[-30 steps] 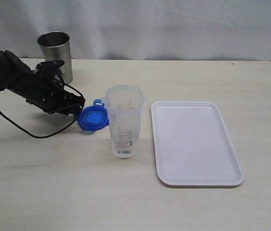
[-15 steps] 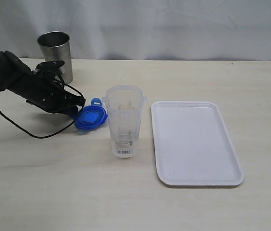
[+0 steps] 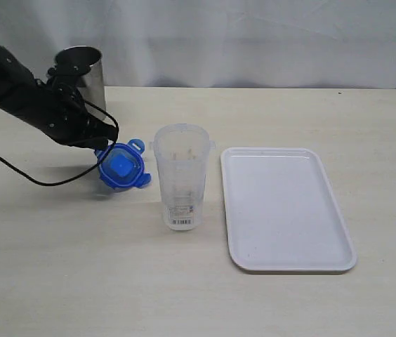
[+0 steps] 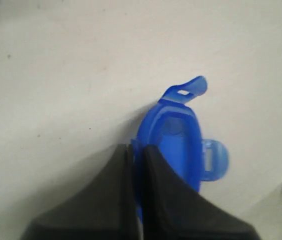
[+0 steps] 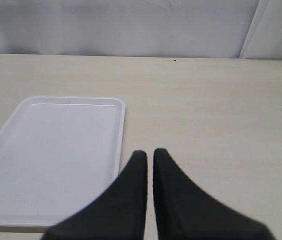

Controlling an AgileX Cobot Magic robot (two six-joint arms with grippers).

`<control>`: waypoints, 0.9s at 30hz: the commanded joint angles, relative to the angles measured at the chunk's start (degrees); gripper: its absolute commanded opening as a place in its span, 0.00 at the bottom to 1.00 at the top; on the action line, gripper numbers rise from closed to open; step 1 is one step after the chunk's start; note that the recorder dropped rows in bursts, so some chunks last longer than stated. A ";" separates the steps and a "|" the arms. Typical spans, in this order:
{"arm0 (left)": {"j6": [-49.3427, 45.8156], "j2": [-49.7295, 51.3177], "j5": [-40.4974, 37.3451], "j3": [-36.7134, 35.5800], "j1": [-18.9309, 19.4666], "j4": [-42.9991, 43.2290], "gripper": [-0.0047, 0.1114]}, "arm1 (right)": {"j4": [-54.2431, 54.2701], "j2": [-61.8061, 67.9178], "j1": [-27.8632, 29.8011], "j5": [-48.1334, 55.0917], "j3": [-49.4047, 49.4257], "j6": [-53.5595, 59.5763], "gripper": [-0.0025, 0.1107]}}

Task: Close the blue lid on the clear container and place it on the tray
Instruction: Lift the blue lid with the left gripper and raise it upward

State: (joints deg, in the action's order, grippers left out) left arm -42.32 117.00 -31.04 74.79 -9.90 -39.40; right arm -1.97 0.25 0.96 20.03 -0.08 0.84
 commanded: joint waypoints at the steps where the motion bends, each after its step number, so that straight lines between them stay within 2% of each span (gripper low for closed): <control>1: 0.64 -4.66 -0.67 -0.32 -0.17 0.50 0.04 | -0.18 -0.25 0.22 -0.25 0.08 -0.13 0.06; 8: -3.10 -11.37 3.92 -0.32 -0.17 1.38 0.04 | -0.18 -0.25 0.22 -0.25 0.08 -0.13 0.06; 15: -7.97 -12.35 8.37 -0.32 -0.78 1.37 0.04 | -0.18 -0.25 0.22 -0.25 0.08 -0.13 0.06; 27: -21.73 -12.35 19.80 -0.32 -10.80 1.30 0.04 | -0.18 -0.25 0.22 -0.25 0.08 -0.13 0.06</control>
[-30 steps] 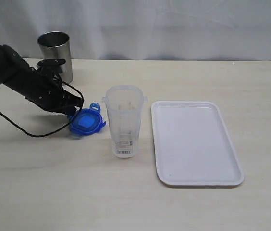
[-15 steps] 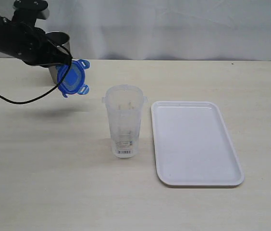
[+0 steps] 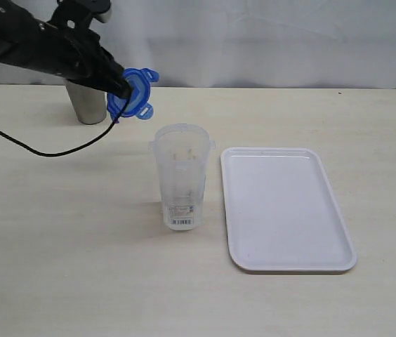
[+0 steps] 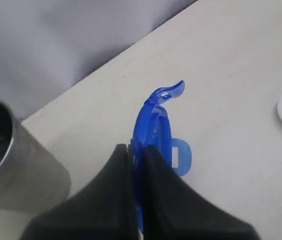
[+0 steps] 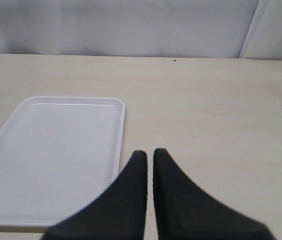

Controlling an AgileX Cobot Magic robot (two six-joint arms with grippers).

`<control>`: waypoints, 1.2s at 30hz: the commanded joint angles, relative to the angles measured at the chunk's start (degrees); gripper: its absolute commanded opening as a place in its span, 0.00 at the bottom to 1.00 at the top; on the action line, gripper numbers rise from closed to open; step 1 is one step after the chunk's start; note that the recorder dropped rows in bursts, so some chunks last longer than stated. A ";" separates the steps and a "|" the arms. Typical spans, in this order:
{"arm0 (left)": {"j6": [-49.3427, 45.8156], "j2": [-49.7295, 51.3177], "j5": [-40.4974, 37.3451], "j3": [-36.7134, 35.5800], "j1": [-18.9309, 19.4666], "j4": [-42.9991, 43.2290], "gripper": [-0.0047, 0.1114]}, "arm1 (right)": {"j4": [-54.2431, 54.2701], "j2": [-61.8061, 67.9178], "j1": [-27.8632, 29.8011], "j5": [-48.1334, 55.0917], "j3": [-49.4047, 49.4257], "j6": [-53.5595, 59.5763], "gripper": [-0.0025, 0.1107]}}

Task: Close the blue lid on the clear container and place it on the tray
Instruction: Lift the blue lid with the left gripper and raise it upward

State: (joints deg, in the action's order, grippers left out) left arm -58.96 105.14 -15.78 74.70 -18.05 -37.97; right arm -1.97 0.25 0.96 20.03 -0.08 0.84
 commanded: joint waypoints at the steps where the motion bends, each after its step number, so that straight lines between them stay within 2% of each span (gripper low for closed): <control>1: -6.38 -0.49 5.80 -0.23 -3.37 -0.03 0.04 | -0.18 -0.25 0.22 -0.25 0.08 -0.13 0.06; 4: -10.00 -0.49 8.96 -0.23 -5.11 1.13 0.04 | -0.18 -0.25 0.22 -0.25 0.08 -0.13 0.06; 10: -10.28 -0.49 12.04 -0.23 -8.06 14.58 0.04 | -0.18 -0.25 0.22 -0.25 0.08 -0.13 0.06; 23: -10.28 -4.76 14.72 -0.23 -9.36 17.79 0.04 | -0.18 -0.25 0.22 -0.25 0.08 -0.13 0.06; 27: -10.28 -6.16 13.28 -0.23 -9.36 17.90 0.04 | -0.18 -0.25 0.22 -0.25 0.08 -0.13 0.06; 30: -10.17 -6.26 11.22 -0.48 -9.36 21.44 0.04 | -0.18 -0.25 0.22 -0.25 0.08 -0.13 0.06; 36: -10.93 -6.26 19.03 -3.62 -9.36 22.90 0.04 | -0.18 -0.25 0.22 -0.25 0.08 -0.13 0.06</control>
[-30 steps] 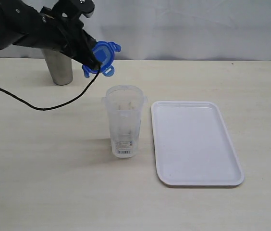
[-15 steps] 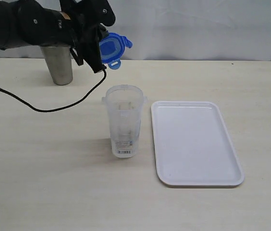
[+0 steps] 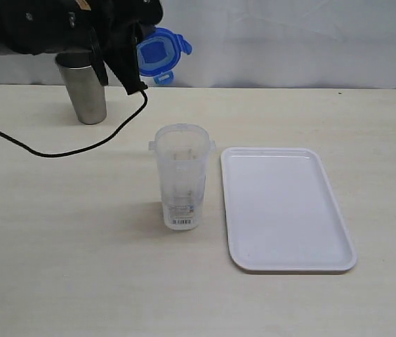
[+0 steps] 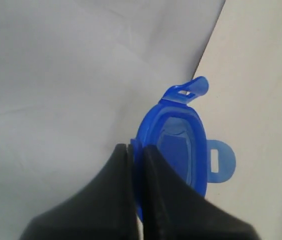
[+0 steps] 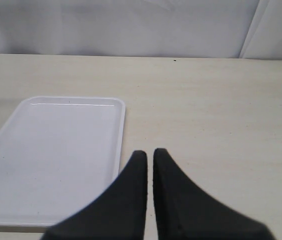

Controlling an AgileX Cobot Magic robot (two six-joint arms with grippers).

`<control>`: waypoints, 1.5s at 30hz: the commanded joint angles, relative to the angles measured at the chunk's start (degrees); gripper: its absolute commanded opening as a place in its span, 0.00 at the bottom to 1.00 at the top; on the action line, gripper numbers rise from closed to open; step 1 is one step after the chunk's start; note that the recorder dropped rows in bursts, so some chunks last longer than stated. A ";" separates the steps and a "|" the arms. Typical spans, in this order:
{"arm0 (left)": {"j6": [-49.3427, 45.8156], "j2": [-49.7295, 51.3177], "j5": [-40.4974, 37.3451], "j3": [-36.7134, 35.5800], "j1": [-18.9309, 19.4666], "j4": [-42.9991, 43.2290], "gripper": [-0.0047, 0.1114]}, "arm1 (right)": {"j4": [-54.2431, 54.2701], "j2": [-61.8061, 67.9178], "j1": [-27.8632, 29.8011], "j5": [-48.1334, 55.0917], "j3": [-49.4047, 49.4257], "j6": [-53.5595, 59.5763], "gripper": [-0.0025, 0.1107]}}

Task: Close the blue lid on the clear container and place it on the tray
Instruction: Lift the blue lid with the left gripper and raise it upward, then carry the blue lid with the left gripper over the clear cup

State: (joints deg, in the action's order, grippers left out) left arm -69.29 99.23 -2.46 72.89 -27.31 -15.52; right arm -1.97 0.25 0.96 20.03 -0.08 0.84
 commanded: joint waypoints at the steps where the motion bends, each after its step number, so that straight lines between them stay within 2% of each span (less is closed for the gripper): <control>1: -1.67 -0.34 8.03 -2.49 -0.10 0.27 0.04 | -0.18 -0.25 0.22 -0.25 0.08 -0.13 0.06; 7: -14.80 -0.34 21.52 -8.21 -0.10 -2.18 0.04 | -0.18 -0.25 0.22 -0.25 0.08 -0.13 0.06; 13: -32.28 -0.34 43.66 -12.72 -0.10 -19.53 0.04 | -0.18 -0.25 0.22 -0.25 0.08 -0.13 0.06; 16: -33.45 -0.60 47.58 -12.72 -0.10 -26.57 0.04 | -0.18 -0.25 0.22 -0.25 0.08 -0.13 0.06; 19: -32.22 -1.66 42.94 -12.72 -0.10 -30.39 0.04 | -0.18 -0.25 0.22 -0.25 0.08 -0.13 0.06; 25: -16.76 -5.16 23.78 -12.49 0.02 -28.09 0.04 | -0.18 -0.25 0.22 -0.25 0.08 -0.13 0.06; 27: -12.21 -6.08 15.23 -11.21 0.24 -26.89 0.04 | -0.18 -0.25 0.22 -0.25 0.08 -0.13 0.06; 31: -10.56 -6.28 4.10 -8.82 0.24 -26.41 0.04 | -0.18 -0.25 0.22 -0.25 0.08 -0.13 0.06; 34: -10.56 -6.28 3.43 -8.85 -0.48 -26.55 0.04 | -0.18 -0.25 0.22 -0.25 0.08 -0.13 0.06; 39: -11.93 -6.40 6.63 -8.86 -1.84 -25.21 0.04 | -0.18 -0.25 0.22 -0.25 0.08 -0.13 0.06; 45: -24.51 -6.40 9.02 -8.86 -5.46 -25.21 0.04 | -0.18 -0.25 0.22 -0.25 0.08 -0.13 0.06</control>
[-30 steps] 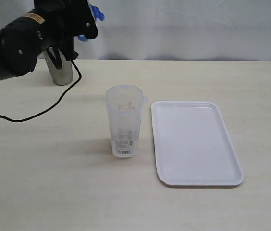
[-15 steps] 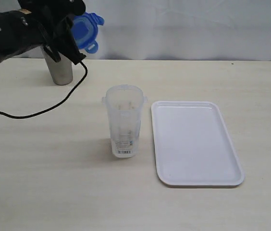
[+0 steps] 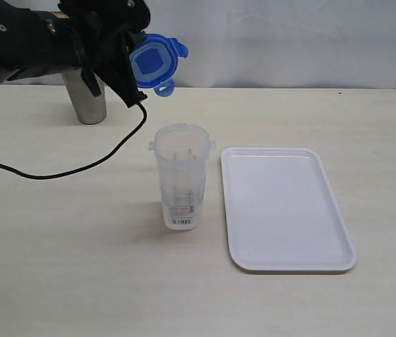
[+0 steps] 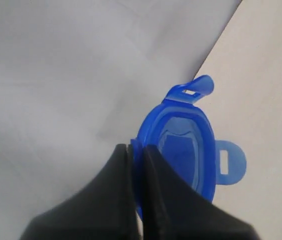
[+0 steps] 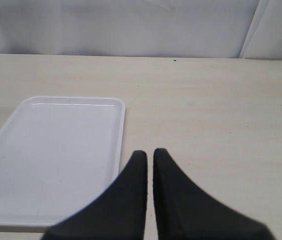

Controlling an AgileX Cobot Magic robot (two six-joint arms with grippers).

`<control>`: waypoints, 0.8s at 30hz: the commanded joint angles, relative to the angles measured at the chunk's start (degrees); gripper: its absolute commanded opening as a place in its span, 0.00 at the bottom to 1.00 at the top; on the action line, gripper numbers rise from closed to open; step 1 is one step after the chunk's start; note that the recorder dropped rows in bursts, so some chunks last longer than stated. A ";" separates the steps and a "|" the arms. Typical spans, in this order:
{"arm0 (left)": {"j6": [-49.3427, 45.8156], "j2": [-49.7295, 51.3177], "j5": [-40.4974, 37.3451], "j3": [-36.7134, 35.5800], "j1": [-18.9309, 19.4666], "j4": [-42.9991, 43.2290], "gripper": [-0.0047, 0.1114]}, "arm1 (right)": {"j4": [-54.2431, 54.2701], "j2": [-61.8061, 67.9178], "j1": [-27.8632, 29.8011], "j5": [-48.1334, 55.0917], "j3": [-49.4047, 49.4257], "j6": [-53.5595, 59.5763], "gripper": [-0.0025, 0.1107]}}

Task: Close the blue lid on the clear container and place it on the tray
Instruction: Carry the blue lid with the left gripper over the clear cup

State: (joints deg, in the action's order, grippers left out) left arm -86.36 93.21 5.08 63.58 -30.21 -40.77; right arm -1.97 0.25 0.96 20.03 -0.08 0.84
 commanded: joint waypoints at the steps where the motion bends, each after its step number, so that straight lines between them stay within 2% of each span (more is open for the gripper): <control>1: -8.89 -0.39 1.95 0.23 -3.21 0.04 0.04 | -0.18 -0.25 0.22 -0.25 0.08 -0.13 0.06; 3: -12.55 -0.39 6.49 -1.15 -5.07 -0.34 0.04 | -0.18 -0.25 0.22 -0.25 0.08 -0.13 0.06; 7: -19.47 -0.39 21.26 -5.84 -9.08 -0.46 0.04 | -0.18 -0.25 0.22 -0.25 0.08 -0.13 0.06; 9: -23.13 -0.39 25.17 -7.98 -10.99 -0.75 0.04 | -0.18 -0.25 0.22 -0.25 0.08 -0.13 0.06; 13: -24.76 -0.39 28.02 -10.39 -13.24 -1.13 0.04 | -0.18 -0.25 0.22 -0.25 0.08 -0.13 0.06; 19: -25.05 -0.39 27.38 -10.52 -15.88 -3.50 0.04 | -0.18 -0.25 0.22 -0.25 0.08 -0.13 0.06; 24: -32.22 -0.39 28.58 -10.52 -19.28 -7.47 0.04 | -0.18 -0.25 0.22 -0.25 0.08 -0.13 0.06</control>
State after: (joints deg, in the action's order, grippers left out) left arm -114.38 93.13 31.61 53.29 -47.57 -44.98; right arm -1.97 0.25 0.96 20.03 -0.08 0.84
